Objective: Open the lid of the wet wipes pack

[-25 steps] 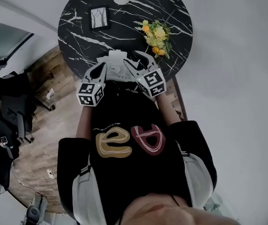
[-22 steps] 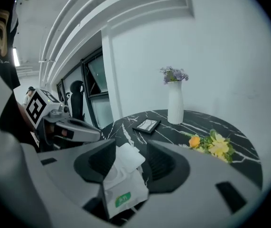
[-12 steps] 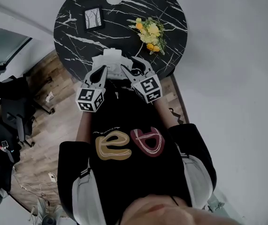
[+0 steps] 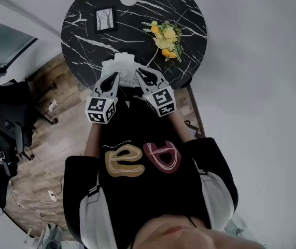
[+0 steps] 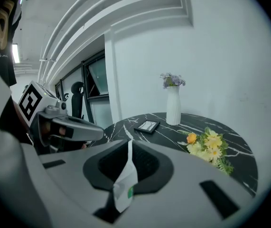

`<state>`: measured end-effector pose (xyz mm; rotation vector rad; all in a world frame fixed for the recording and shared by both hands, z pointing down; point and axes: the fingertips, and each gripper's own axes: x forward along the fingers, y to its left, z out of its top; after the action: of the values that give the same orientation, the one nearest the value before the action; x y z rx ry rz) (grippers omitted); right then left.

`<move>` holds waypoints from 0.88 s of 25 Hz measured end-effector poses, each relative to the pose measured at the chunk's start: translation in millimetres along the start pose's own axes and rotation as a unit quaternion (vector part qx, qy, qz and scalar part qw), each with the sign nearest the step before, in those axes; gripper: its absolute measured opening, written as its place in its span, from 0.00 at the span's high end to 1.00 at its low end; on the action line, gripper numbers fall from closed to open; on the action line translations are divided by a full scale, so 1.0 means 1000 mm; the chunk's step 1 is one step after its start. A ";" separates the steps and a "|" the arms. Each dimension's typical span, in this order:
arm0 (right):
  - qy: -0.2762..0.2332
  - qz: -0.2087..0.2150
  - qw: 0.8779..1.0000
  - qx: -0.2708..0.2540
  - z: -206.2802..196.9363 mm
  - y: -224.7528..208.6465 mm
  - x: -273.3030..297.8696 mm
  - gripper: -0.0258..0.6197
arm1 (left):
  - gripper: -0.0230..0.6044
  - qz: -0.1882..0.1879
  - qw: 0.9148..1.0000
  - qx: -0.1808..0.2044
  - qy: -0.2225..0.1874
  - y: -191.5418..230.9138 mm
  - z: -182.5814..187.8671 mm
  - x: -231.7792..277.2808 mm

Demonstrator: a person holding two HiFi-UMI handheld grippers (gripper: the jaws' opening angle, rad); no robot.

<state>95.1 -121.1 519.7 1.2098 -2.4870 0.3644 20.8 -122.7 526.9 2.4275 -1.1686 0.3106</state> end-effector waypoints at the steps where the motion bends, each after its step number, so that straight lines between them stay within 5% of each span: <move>1: 0.000 -0.001 1.000 0.000 0.000 0.000 0.000 0.91 | 0.93 0.000 1.000 0.001 0.000 -0.001 -0.001 0.000; 17: 0.015 0.015 0.999 -0.026 -0.006 0.010 0.008 0.94 | 0.93 0.023 0.999 0.027 0.004 -0.002 -0.006 -0.007; 22: 0.028 0.013 0.999 -0.026 -0.010 0.008 0.010 0.94 | 0.93 0.017 1.000 0.008 -0.002 -0.003 -0.007 -0.006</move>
<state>84.4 -119.5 532.6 1.1318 -2.4517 0.3329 19.3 -114.0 530.0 2.4240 -1.2156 0.3274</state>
